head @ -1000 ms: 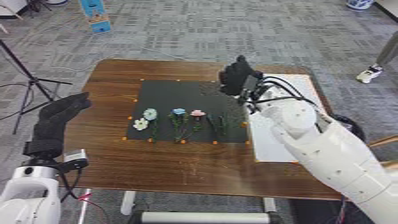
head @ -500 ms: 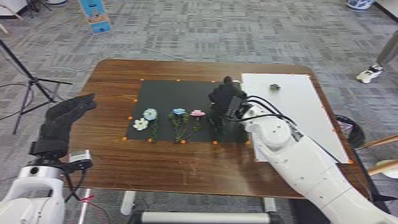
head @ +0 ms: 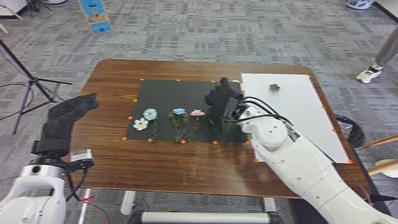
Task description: Arrange flowers
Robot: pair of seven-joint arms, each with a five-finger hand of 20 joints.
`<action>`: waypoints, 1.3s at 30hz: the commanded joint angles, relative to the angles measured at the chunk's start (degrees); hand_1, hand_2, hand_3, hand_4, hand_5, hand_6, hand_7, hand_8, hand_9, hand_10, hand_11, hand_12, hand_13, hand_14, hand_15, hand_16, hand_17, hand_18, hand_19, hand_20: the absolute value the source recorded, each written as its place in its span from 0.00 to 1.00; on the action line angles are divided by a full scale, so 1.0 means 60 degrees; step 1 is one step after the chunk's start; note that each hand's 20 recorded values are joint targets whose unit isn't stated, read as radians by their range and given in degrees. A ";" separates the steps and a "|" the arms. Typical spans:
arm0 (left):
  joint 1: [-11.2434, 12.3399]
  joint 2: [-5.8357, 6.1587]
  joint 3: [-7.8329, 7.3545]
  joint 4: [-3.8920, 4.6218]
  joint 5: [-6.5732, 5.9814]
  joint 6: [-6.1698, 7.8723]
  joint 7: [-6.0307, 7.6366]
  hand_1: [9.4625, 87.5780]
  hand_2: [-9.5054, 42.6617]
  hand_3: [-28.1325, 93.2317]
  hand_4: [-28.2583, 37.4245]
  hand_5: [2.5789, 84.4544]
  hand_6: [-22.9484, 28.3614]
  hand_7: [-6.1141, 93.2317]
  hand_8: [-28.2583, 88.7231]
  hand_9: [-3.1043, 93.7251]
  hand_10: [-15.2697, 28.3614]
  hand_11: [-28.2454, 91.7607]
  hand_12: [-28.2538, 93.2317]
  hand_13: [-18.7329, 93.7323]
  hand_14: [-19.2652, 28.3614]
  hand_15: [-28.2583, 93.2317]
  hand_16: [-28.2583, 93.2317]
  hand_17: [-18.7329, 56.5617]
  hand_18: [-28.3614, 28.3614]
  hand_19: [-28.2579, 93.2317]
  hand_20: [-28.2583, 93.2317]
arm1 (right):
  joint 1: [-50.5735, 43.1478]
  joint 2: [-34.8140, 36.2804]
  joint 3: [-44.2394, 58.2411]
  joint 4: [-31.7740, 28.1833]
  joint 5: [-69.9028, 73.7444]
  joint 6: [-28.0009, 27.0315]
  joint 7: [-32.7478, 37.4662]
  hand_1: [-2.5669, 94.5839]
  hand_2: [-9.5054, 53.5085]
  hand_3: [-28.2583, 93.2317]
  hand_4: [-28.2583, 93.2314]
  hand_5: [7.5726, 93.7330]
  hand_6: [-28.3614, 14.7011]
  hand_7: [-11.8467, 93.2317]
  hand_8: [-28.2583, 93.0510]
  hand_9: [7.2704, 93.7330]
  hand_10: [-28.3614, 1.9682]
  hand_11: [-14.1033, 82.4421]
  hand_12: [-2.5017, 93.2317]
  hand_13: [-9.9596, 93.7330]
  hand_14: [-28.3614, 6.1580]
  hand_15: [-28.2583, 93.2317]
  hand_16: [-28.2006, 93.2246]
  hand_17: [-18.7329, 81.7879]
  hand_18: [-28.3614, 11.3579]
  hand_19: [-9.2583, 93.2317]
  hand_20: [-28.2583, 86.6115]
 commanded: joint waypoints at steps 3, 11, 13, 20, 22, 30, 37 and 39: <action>-0.0068 -0.0036 -0.0020 0.0004 0.0043 -0.0143 -0.0079 0.19 0.21 0.83 0.04 0.52 0.50 0.22 0.17 0.51 0.62 0.39 0.33 0.46 0.67 0.31 0.24 0.29 0.61 0.24 0.34 | 0.0036 0.0063 0.0070 -0.0324 0.0029 -0.0530 -0.0037 0.42 0.03 0.76 0.07 0.72 0.72 0.38 0.24 0.78 0.54 0.43 0.31 0.64 0.38 0.76 0.57 0.40 0.15 0.73 0.79; -0.0054 -0.0057 -0.0013 -0.0009 0.0064 -0.0179 -0.0082 0.19 0.20 0.83 0.04 0.52 0.50 0.22 0.17 0.51 0.62 0.39 0.33 0.46 0.67 0.31 0.24 0.29 0.61 0.24 0.34 | 0.0121 0.0183 0.0120 -0.0488 0.0503 -0.0750 0.0176 0.32 0.01 0.79 0.08 0.71 0.70 0.37 0.12 0.75 0.50 0.42 0.31 0.63 0.34 0.75 0.56 0.38 0.14 0.72 0.79; -0.0036 -0.0062 -0.0028 -0.0018 0.0052 -0.0191 -0.0069 0.19 0.20 0.83 0.04 0.52 0.50 0.22 0.17 0.51 0.62 0.39 0.33 0.46 0.67 0.31 0.24 0.29 0.61 0.24 0.34 | 0.0156 0.0215 0.0190 -0.0550 0.0694 -0.0754 0.0236 0.31 0.02 0.79 0.09 0.71 0.69 0.36 0.13 0.75 0.49 0.42 0.31 0.63 0.34 0.75 0.56 0.38 0.14 0.72 0.79; 0.0069 -0.0112 -0.0099 -0.0068 0.0066 -0.0162 -0.0093 0.19 0.19 0.83 0.04 0.52 0.50 0.22 0.17 0.51 0.62 0.39 0.33 0.46 0.67 0.31 0.24 0.28 0.61 0.24 0.34 | 0.0291 0.0637 0.0282 -0.1212 0.1627 -0.1015 0.0561 0.25 0.03 0.79 0.09 0.70 0.67 0.34 0.13 0.73 0.47 0.41 0.31 0.61 0.30 0.74 0.55 0.38 0.13 0.70 0.79; 0.0114 -0.0129 -0.0110 -0.0093 0.0048 -0.0140 -0.0084 0.19 0.19 0.83 0.04 0.52 0.50 0.22 0.17 0.51 0.62 0.39 0.33 0.46 0.67 0.31 0.24 0.28 0.61 0.24 0.34 | 0.0302 0.0794 0.0392 -0.1479 0.1948 -0.1280 0.0596 0.24 0.02 0.80 0.09 0.69 0.66 0.33 0.14 0.72 0.46 0.40 0.31 0.61 0.30 0.73 0.55 0.37 0.12 0.70 0.79; 0.0187 -0.0130 -0.0177 -0.0130 0.0048 -0.0176 -0.0164 0.19 0.19 0.83 0.04 0.52 0.50 0.22 0.17 0.51 0.62 0.39 0.33 0.46 0.67 0.31 0.24 0.28 0.61 0.24 0.34 | 0.0448 0.1379 0.1120 -0.1107 0.1704 -0.1053 0.0791 0.22 0.02 0.80 0.08 0.64 0.63 0.31 0.14 0.70 0.45 0.39 0.30 0.61 0.29 0.71 0.53 0.37 0.12 0.69 0.78; 0.0236 -0.0096 -0.0224 -0.0143 0.0042 -0.0259 -0.0265 0.19 0.19 0.83 0.04 0.52 0.50 0.22 0.17 0.51 0.63 0.39 0.33 0.45 0.67 0.31 0.24 0.28 0.61 0.24 0.34 | 0.0368 0.1271 0.2188 0.0074 0.0423 -0.1605 0.1235 0.22 0.00 0.80 0.08 0.57 0.62 0.30 0.15 0.68 0.44 0.38 0.30 0.60 0.28 0.70 0.53 0.36 0.11 0.69 0.78; 0.0236 -0.0095 -0.0212 -0.0145 0.0052 -0.0263 -0.0259 0.19 0.19 0.83 0.04 0.52 0.50 0.22 0.17 0.51 0.62 0.39 0.33 0.45 0.67 0.31 0.24 0.28 0.61 0.24 0.34 | 0.0447 0.1031 0.2528 0.0406 0.0089 -0.2100 0.1459 0.21 0.00 0.80 0.08 0.56 0.60 0.29 0.15 0.66 0.43 0.37 0.29 0.60 0.27 0.70 0.53 0.36 0.11 0.68 0.78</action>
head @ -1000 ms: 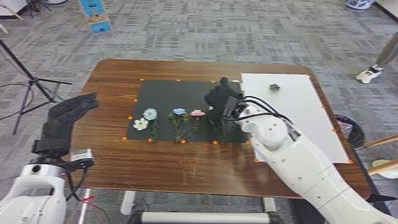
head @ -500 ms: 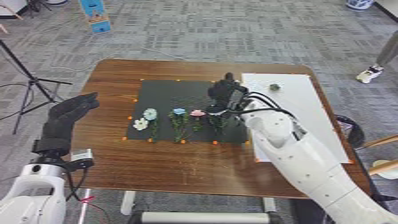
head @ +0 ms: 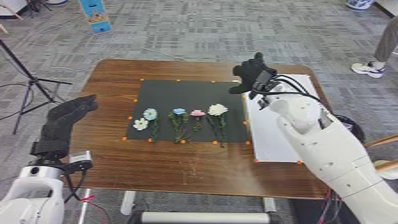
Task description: Arrange flowers
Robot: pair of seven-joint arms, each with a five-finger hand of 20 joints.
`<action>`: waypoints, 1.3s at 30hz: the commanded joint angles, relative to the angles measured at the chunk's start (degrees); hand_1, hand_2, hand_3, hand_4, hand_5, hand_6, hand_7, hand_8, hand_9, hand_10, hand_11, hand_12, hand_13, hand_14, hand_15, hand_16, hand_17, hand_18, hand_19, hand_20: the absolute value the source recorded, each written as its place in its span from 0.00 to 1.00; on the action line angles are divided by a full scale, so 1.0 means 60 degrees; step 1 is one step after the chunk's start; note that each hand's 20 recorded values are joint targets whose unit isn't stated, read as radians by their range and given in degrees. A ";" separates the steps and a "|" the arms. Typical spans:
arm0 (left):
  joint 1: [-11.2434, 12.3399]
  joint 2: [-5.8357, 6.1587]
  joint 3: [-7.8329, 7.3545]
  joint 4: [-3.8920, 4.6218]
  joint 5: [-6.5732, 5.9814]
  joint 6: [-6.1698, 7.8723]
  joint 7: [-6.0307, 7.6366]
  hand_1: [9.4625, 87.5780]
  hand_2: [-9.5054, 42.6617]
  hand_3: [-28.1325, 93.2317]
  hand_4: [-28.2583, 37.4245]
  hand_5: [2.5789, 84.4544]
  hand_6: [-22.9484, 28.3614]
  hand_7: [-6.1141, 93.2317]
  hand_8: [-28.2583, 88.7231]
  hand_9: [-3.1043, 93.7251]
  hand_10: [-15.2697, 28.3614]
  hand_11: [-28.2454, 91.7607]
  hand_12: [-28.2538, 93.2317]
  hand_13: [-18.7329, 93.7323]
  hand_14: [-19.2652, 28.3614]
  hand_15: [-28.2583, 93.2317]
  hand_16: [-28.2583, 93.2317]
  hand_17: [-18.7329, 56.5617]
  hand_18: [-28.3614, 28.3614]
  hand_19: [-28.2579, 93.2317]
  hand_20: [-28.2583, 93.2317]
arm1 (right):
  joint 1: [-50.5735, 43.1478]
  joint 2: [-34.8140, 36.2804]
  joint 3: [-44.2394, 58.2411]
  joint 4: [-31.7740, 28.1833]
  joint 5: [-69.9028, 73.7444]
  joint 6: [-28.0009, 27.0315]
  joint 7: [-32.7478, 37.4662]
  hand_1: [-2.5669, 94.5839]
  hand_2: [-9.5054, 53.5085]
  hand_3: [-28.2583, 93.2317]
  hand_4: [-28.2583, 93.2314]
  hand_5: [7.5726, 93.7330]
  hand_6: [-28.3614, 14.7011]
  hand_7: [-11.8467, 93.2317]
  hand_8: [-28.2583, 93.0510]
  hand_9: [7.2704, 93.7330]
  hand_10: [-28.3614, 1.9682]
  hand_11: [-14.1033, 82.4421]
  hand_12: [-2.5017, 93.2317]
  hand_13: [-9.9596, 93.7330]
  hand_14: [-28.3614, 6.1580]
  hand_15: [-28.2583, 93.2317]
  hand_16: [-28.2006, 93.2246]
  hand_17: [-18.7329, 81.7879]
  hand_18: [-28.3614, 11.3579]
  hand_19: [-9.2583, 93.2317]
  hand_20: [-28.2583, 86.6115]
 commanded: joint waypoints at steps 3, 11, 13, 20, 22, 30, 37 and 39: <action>0.0052 -0.0032 -0.0041 -0.0095 0.0043 -0.0200 -0.0151 0.19 0.19 0.83 0.04 0.52 0.50 0.22 0.17 0.51 0.62 0.39 0.33 0.46 0.67 0.31 0.24 0.28 0.61 0.24 0.34 | 0.0244 -0.0375 0.1547 0.1608 -0.1609 -0.1111 0.0819 0.20 0.00 0.79 0.07 0.53 0.58 0.27 0.16 0.65 0.42 0.37 0.29 0.60 0.27 0.70 0.52 0.36 0.10 0.68 0.77; 0.0051 -0.0061 -0.0027 -0.0107 0.0060 -0.0256 -0.0207 0.19 0.19 0.83 0.04 0.52 0.50 0.22 0.17 0.51 0.63 0.39 0.33 0.45 0.67 0.31 0.24 0.28 0.61 0.24 0.34 | 0.0352 -0.0632 0.1780 0.1992 -0.1804 -0.1172 0.0686 0.20 0.00 0.78 0.07 0.53 0.58 0.27 0.16 0.67 0.42 0.37 0.29 0.62 0.26 0.70 0.52 0.37 0.08 0.70 0.78; 0.0003 -0.0064 0.0009 -0.0091 0.0061 -0.0259 -0.0221 0.19 0.19 0.83 0.04 0.52 0.50 0.22 0.17 0.51 0.63 0.39 0.33 0.46 0.67 0.31 0.24 0.28 0.61 0.24 0.34 | 0.0386 -0.0638 0.1744 0.2033 -0.1877 -0.1118 0.0695 0.21 0.00 0.78 0.07 0.53 0.58 0.27 0.16 0.68 0.43 0.38 0.29 0.62 0.27 0.70 0.52 0.37 0.08 0.70 0.78; 0.0004 -0.0120 -0.0005 -0.0113 0.0091 -0.0253 -0.0221 0.19 0.19 0.83 0.04 0.52 0.50 0.22 0.17 0.51 0.62 0.39 0.33 0.46 0.67 0.31 0.24 0.28 0.61 0.24 0.34 | 0.0490 -0.0848 0.1716 0.2485 -0.2307 -0.0480 0.0561 0.28 0.00 0.78 0.06 0.61 0.63 0.30 0.15 0.76 0.47 0.41 0.30 0.65 0.32 0.71 0.53 0.40 0.10 0.72 0.78; -0.0025 -0.0126 0.0015 -0.0110 0.0092 -0.0265 -0.0236 0.19 0.19 0.83 0.04 0.52 0.50 0.22 0.17 0.51 0.62 0.39 0.33 0.46 0.67 0.31 0.24 0.28 0.61 0.24 0.34 | 0.0478 -0.1009 0.1901 0.2750 -0.2924 -0.0238 0.0377 0.29 0.00 0.78 0.06 0.62 0.64 0.31 0.15 0.77 0.48 0.41 0.30 0.66 0.32 0.71 0.53 0.41 0.09 0.73 0.78; -0.0098 -0.0098 0.0098 -0.0100 0.0159 -0.0424 -0.0306 0.19 0.19 0.83 0.04 0.52 0.50 0.22 0.17 0.51 0.62 0.39 0.33 0.46 0.67 0.31 0.24 0.28 0.61 0.24 0.34 | 0.0324 -0.1243 0.2381 0.3140 -0.3725 -0.0360 0.0248 0.29 0.00 0.79 0.06 0.62 0.64 0.32 0.14 0.77 0.48 0.42 0.30 0.66 0.33 0.71 0.54 0.41 0.09 0.73 0.78; -0.0072 -0.0103 0.0066 -0.0137 0.0170 -0.0413 -0.0272 0.19 0.19 0.83 0.05 0.52 0.50 0.22 0.17 0.51 0.63 0.39 0.33 0.46 0.67 0.31 0.24 0.28 0.61 0.24 0.34 | 0.0216 -0.1182 0.2555 0.3229 -0.4079 -0.0562 0.0211 0.29 0.00 0.79 0.06 0.62 0.64 0.32 0.14 0.77 0.48 0.42 0.30 0.66 0.33 0.71 0.54 0.41 0.09 0.73 0.78; -0.0048 -0.0125 0.0058 -0.0157 0.0148 -0.0399 -0.0243 0.19 0.19 0.83 0.05 0.52 0.50 0.21 0.17 0.51 0.63 0.39 0.33 0.46 0.67 0.31 0.24 0.28 0.61 0.24 0.34 | 0.0202 -0.1171 0.2601 0.3259 -0.4247 -0.0588 0.0150 0.29 0.00 0.79 0.06 0.63 0.65 0.32 0.14 0.77 0.48 0.42 0.30 0.66 0.33 0.71 0.54 0.41 0.09 0.73 0.78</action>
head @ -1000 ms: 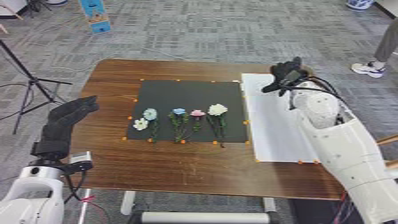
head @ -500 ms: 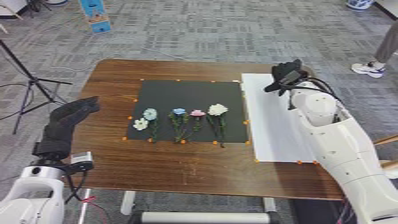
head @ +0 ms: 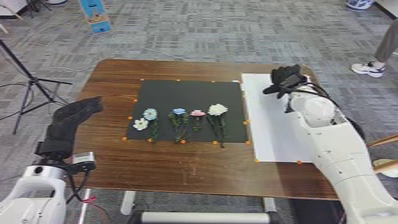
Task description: Arrange flowers
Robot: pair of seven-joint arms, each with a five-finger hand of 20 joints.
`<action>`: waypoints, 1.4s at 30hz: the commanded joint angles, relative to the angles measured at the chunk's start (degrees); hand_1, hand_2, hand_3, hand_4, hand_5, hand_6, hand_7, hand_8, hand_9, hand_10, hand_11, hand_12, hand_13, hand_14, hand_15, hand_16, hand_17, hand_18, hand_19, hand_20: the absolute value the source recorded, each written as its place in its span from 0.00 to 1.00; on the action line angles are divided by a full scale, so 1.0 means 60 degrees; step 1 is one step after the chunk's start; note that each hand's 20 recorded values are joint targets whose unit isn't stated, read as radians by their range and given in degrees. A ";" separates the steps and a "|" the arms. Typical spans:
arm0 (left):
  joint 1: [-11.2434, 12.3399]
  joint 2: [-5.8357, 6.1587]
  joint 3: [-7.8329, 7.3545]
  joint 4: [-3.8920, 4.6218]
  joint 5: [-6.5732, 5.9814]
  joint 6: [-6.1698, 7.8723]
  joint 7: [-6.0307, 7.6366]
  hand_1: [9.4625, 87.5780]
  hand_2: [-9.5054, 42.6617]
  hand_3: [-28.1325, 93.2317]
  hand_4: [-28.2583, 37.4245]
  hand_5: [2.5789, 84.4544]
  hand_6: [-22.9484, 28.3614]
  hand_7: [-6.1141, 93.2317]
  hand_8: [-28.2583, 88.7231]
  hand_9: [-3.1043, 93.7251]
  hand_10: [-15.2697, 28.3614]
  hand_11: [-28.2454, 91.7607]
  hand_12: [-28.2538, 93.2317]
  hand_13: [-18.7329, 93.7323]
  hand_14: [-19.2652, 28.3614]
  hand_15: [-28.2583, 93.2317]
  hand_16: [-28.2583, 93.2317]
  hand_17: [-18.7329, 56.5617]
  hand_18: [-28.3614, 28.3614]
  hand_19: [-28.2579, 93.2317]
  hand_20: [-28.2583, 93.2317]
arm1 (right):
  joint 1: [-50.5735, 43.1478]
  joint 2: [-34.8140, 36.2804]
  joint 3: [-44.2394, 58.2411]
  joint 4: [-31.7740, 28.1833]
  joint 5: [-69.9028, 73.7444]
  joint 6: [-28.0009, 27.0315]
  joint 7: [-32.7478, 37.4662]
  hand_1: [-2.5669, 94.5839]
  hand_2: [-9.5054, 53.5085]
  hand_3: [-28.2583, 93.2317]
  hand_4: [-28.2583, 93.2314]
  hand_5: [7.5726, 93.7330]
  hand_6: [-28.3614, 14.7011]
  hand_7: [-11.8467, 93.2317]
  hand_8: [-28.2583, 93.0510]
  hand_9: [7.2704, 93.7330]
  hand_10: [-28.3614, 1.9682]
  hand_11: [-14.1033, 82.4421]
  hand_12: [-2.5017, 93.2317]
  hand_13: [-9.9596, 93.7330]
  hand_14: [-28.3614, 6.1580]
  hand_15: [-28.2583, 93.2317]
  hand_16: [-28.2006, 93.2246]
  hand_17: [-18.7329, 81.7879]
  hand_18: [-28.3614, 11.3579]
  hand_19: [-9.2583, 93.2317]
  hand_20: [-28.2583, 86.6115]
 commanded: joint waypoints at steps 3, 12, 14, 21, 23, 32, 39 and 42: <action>0.0079 -0.0144 -0.0047 -0.0157 0.0031 -0.0085 0.0005 0.19 0.19 0.83 0.04 0.52 0.50 0.21 0.17 0.51 0.63 0.39 0.33 0.46 0.67 0.31 0.24 0.28 0.61 0.24 0.34 | -0.0100 0.0077 0.0170 0.0194 -0.2948 -0.0230 -0.0037 0.30 0.00 0.79 0.06 0.63 0.65 0.32 0.14 0.77 0.48 0.42 0.30 0.66 0.33 0.71 0.54 0.41 0.09 0.73 0.78; 0.0045 -0.0137 -0.0040 -0.0173 0.0030 -0.0136 0.0018 0.19 0.19 0.83 0.05 0.52 0.50 0.21 0.17 0.51 0.63 0.39 0.33 0.46 0.67 0.31 0.24 0.28 0.61 0.24 0.34 | -0.0262 0.0346 -0.0053 0.0175 -0.2546 0.0137 0.0304 0.47 0.02 0.76 0.02 0.67 0.70 0.37 0.22 0.83 0.55 0.44 0.29 0.69 0.41 0.73 0.55 0.45 0.12 0.77 0.78; 0.0025 -0.0116 -0.0031 -0.0164 0.0029 -0.0162 -0.0006 0.19 0.19 0.83 0.05 0.52 0.50 0.21 0.17 0.51 0.63 0.39 0.33 0.46 0.67 0.31 0.24 0.28 0.61 0.24 0.34 | -0.0284 0.0444 -0.0193 0.0118 -0.2307 0.0204 0.0328 0.54 0.04 0.71 0.02 0.71 0.70 0.39 0.24 0.86 0.59 0.45 0.30 0.72 0.43 0.75 0.56 0.46 0.11 0.79 0.79; 0.0082 -0.0084 -0.0047 -0.0162 0.0029 -0.0104 0.0015 0.19 0.19 0.83 0.04 0.52 0.50 0.21 0.17 0.51 0.63 0.39 0.33 0.46 0.67 0.31 0.24 0.28 0.61 0.24 0.34 | -0.0268 0.1450 -0.1412 -0.0805 -0.0702 0.1064 0.0541 0.64 0.08 0.66 0.03 0.80 0.68 0.38 0.28 0.92 0.62 0.46 0.30 0.76 0.47 0.76 0.57 0.50 0.10 0.82 0.81; 0.0164 -0.0087 -0.0126 -0.0149 -0.0002 -0.0066 -0.0014 0.19 0.19 0.83 0.04 0.52 0.50 0.21 0.17 0.51 0.63 0.39 0.33 0.46 0.67 0.31 0.24 0.28 0.61 0.24 0.34 | -0.0185 0.1760 -0.1837 -0.1204 0.0036 0.1588 0.0559 0.65 0.08 0.65 0.03 0.81 0.68 0.37 0.29 0.92 0.62 0.46 0.31 0.76 0.47 0.77 0.57 0.50 0.10 0.82 0.81; 0.0170 -0.0016 -0.0162 -0.0069 -0.0062 -0.0012 0.0002 0.19 0.20 0.83 0.04 0.52 0.50 0.21 0.17 0.51 0.63 0.39 0.33 0.46 0.67 0.31 0.24 0.28 0.61 0.24 0.34 | -0.0120 0.3163 -0.3977 -0.3879 0.3019 0.2419 0.0658 0.65 0.07 0.67 0.02 0.82 0.67 0.36 0.29 0.93 0.62 0.46 0.31 0.77 0.47 0.77 0.58 0.50 0.11 0.82 0.81; 0.0207 0.0003 -0.0275 -0.0089 -0.0092 0.0022 0.0018 0.19 0.20 0.83 0.04 0.52 0.50 0.21 0.17 0.51 0.63 0.39 0.33 0.46 0.67 0.31 0.24 0.28 0.61 0.24 0.34 | -0.0631 0.3503 -0.4967 -0.5278 0.4009 0.1662 0.0632 0.65 0.07 0.66 0.02 0.82 0.68 0.36 0.29 0.93 0.62 0.45 0.31 0.76 0.47 0.77 0.58 0.50 0.12 0.82 0.81; 0.0215 -0.0005 -0.0315 -0.0105 -0.0070 0.0003 -0.0008 0.19 0.20 0.83 0.04 0.52 0.50 0.21 0.17 0.51 0.63 0.39 0.33 0.46 0.67 0.31 0.24 0.28 0.61 0.24 0.34 | -0.0860 0.3435 -0.5050 -0.5372 0.3872 0.1392 0.0654 0.65 0.07 0.66 0.02 0.82 0.68 0.36 0.29 0.93 0.63 0.45 0.31 0.75 0.48 0.76 0.58 0.50 0.12 0.81 0.81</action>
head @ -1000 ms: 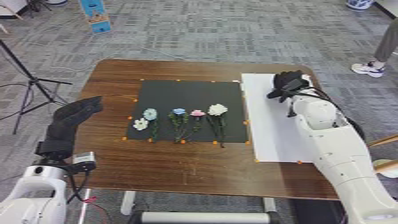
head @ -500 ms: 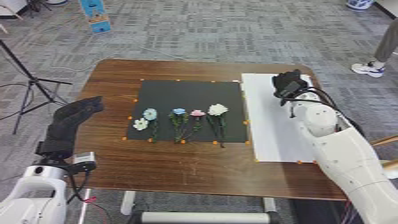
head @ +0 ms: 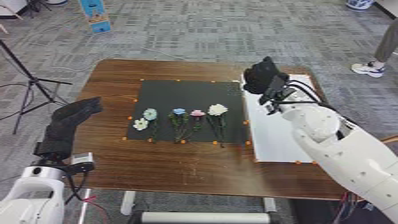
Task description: Arrange flowers
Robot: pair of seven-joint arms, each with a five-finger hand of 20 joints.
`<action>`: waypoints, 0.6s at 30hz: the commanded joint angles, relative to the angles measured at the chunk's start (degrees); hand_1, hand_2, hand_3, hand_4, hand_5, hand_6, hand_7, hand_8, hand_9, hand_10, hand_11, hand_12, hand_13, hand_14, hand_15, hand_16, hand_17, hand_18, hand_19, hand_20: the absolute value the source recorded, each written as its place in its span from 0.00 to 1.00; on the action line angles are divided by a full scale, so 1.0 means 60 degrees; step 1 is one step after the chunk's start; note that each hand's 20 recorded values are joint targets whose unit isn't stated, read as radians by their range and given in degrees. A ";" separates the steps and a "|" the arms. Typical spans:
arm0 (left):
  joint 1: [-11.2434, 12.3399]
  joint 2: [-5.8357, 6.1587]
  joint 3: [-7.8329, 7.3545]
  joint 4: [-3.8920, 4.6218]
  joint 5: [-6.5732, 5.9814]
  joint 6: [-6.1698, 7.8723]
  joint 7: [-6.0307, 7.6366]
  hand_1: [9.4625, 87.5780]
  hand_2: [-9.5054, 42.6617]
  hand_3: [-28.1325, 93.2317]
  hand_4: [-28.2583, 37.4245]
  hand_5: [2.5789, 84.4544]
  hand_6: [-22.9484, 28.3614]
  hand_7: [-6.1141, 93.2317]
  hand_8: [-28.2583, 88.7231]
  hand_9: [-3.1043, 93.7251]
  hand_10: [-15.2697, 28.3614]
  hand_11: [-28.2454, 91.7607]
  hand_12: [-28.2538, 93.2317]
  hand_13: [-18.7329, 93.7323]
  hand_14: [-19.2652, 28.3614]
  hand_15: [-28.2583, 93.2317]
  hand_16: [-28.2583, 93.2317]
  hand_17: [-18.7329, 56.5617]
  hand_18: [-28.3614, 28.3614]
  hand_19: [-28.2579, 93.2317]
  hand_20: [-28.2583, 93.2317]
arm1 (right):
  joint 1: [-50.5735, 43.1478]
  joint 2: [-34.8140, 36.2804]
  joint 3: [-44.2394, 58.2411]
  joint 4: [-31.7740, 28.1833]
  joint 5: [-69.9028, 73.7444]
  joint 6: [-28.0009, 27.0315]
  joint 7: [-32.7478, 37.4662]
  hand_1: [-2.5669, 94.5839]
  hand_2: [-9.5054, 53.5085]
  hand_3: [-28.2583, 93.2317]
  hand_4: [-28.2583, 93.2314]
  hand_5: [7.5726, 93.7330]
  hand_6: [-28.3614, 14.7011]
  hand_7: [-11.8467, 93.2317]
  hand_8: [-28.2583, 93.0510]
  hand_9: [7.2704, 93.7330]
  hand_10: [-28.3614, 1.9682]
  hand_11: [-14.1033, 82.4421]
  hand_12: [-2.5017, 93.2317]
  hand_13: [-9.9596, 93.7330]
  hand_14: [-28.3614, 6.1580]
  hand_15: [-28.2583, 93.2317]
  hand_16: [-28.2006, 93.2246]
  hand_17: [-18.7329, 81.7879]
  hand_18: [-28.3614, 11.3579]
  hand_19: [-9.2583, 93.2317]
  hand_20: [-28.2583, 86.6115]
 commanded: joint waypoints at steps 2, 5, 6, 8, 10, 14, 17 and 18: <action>0.0115 -0.0013 -0.0207 -0.0064 -0.0057 0.0056 -0.0039 0.19 0.20 0.83 0.04 0.52 0.50 0.21 0.17 0.51 0.63 0.39 0.33 0.46 0.67 0.31 0.24 0.28 0.61 0.24 0.34 | -0.0748 -0.0220 -0.0463 -0.0519 -0.0067 -0.0890 -0.0112 0.65 0.07 0.66 0.02 0.82 0.68 0.36 0.29 0.93 0.63 0.45 0.31 0.75 0.47 0.76 0.58 0.49 0.12 0.81 0.81; 0.0217 -0.0031 -0.0311 -0.0097 -0.0119 0.0098 -0.0024 0.19 0.20 0.83 0.04 0.52 0.50 0.21 0.17 0.51 0.63 0.39 0.33 0.46 0.67 0.31 0.24 0.28 0.61 0.24 0.34 | -0.1013 -0.0227 -0.0269 -0.0511 -0.0029 -0.1055 -0.0127 0.64 0.07 0.66 0.02 0.82 0.69 0.36 0.29 0.93 0.63 0.44 0.30 0.75 0.47 0.76 0.58 0.49 0.13 0.81 0.81; 0.0265 -0.0045 -0.0361 -0.0117 -0.0121 0.0129 -0.0015 0.19 0.20 0.83 0.04 0.52 0.50 0.21 0.17 0.51 0.63 0.39 0.33 0.46 0.67 0.31 0.24 0.28 0.61 0.24 0.34 | -0.1048 -0.0242 -0.0226 -0.0490 -0.0015 -0.1110 -0.0135 0.64 0.07 0.67 0.02 0.82 0.69 0.36 0.29 0.93 0.63 0.44 0.30 0.75 0.47 0.76 0.58 0.49 0.13 0.81 0.81; 0.0278 -0.0050 -0.0399 -0.0108 -0.0149 0.0181 0.0015 0.19 0.20 0.83 0.04 0.52 0.50 0.21 0.17 0.51 0.63 0.39 0.33 0.46 0.67 0.31 0.24 0.28 0.61 0.24 0.34 | -0.1089 -0.0419 -0.0015 -0.0305 -0.0081 -0.1214 -0.0289 0.64 0.07 0.67 0.02 0.82 0.69 0.36 0.29 0.93 0.63 0.44 0.30 0.75 0.47 0.76 0.58 0.49 0.13 0.81 0.81; 0.0283 -0.0055 -0.0414 -0.0121 -0.0144 0.0205 0.0023 0.19 0.20 0.83 0.04 0.52 0.50 0.21 0.17 0.51 0.63 0.39 0.33 0.46 0.67 0.31 0.24 0.28 0.61 0.24 0.34 | -0.1197 -0.0500 0.0103 -0.0303 -0.0023 -0.1284 -0.0209 0.64 0.07 0.67 0.02 0.82 0.69 0.36 0.28 0.93 0.64 0.44 0.30 0.75 0.47 0.76 0.58 0.49 0.13 0.81 0.81; 0.0299 -0.0072 -0.0425 -0.0137 -0.0136 0.0187 0.0006 0.19 0.20 0.83 0.04 0.52 0.50 0.21 0.17 0.51 0.63 0.39 0.33 0.46 0.67 0.31 0.24 0.28 0.61 0.24 0.34 | -0.1594 -0.0792 0.0479 -0.0421 -0.0006 -0.1370 0.0031 0.64 0.07 0.67 0.02 0.83 0.69 0.36 0.28 0.93 0.64 0.44 0.30 0.75 0.47 0.76 0.58 0.49 0.13 0.80 0.81; 0.0426 -0.0134 -0.0471 -0.0188 -0.0153 0.0217 0.0003 0.19 0.20 0.83 0.04 0.52 0.50 0.21 0.17 0.51 0.63 0.39 0.33 0.46 0.67 0.31 0.24 0.28 0.61 0.24 0.34 | -0.1695 -0.1023 0.0603 -0.0393 -0.0070 -0.1422 -0.0007 0.64 0.07 0.67 0.02 0.83 0.69 0.36 0.28 0.94 0.64 0.43 0.30 0.75 0.47 0.76 0.58 0.49 0.13 0.80 0.81; 0.0415 -0.0135 -0.0461 -0.0182 -0.0123 0.0203 -0.0022 0.19 0.20 0.83 0.04 0.52 0.50 0.21 0.17 0.51 0.63 0.39 0.33 0.46 0.67 0.31 0.24 0.28 0.61 0.24 0.34 | -0.1704 -0.1036 0.0588 -0.0403 -0.0062 -0.1476 0.0012 0.64 0.07 0.67 0.02 0.83 0.69 0.36 0.28 0.94 0.64 0.43 0.30 0.75 0.47 0.76 0.58 0.49 0.13 0.80 0.81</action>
